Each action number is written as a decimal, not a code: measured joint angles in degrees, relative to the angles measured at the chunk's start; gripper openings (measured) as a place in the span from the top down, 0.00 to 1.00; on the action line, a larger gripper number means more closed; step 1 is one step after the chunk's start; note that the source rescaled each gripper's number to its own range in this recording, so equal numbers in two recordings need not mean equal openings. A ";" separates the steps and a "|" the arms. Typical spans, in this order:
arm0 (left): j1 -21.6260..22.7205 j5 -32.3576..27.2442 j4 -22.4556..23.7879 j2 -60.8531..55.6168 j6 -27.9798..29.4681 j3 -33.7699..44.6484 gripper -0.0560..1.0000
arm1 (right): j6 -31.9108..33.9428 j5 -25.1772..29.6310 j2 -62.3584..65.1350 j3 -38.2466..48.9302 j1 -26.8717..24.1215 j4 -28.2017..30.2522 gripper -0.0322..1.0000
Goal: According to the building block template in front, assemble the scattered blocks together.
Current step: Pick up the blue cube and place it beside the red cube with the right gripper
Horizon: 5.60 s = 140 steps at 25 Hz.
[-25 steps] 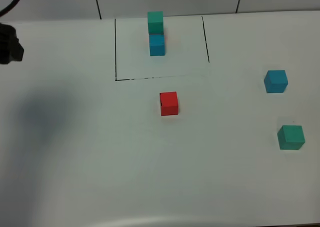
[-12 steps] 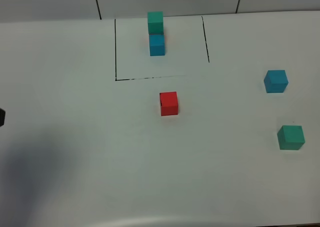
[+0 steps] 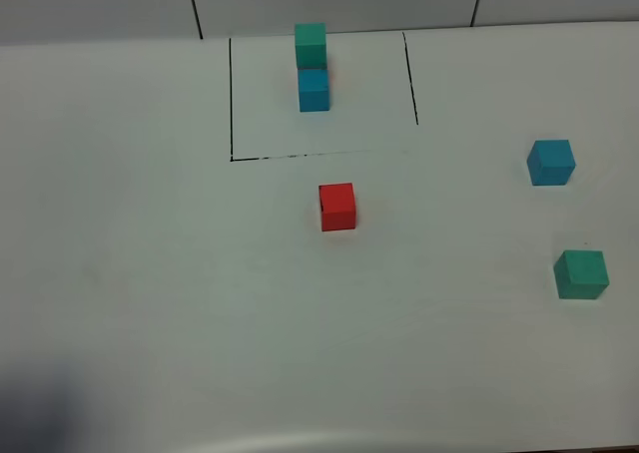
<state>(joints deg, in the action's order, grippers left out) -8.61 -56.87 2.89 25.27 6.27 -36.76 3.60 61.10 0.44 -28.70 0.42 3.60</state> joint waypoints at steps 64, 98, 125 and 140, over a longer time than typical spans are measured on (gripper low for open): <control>4.70 -4.24 -4.16 -25.52 -1.76 7.79 0.29 | -0.51 0.68 -2.20 -0.24 0.00 -0.05 0.24; 4.70 -4.24 -4.16 -25.52 -1.70 7.79 0.29 | -9.48 -12.37 -93.64 -41.30 5.96 -8.70 0.00; 4.70 -4.24 -4.16 -25.52 -1.70 7.79 0.29 | -9.79 -11.89 -127.61 -63.73 3.89 -5.90 0.18; 4.70 -4.24 -4.16 -25.52 -1.76 7.79 0.29 | -27.96 -4.98 -120.59 -63.92 12.11 -3.60 0.96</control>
<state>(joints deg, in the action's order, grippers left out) -3.91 -61.10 -1.27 -0.25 4.51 -28.97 -24.36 56.13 -120.15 -92.62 12.53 0.00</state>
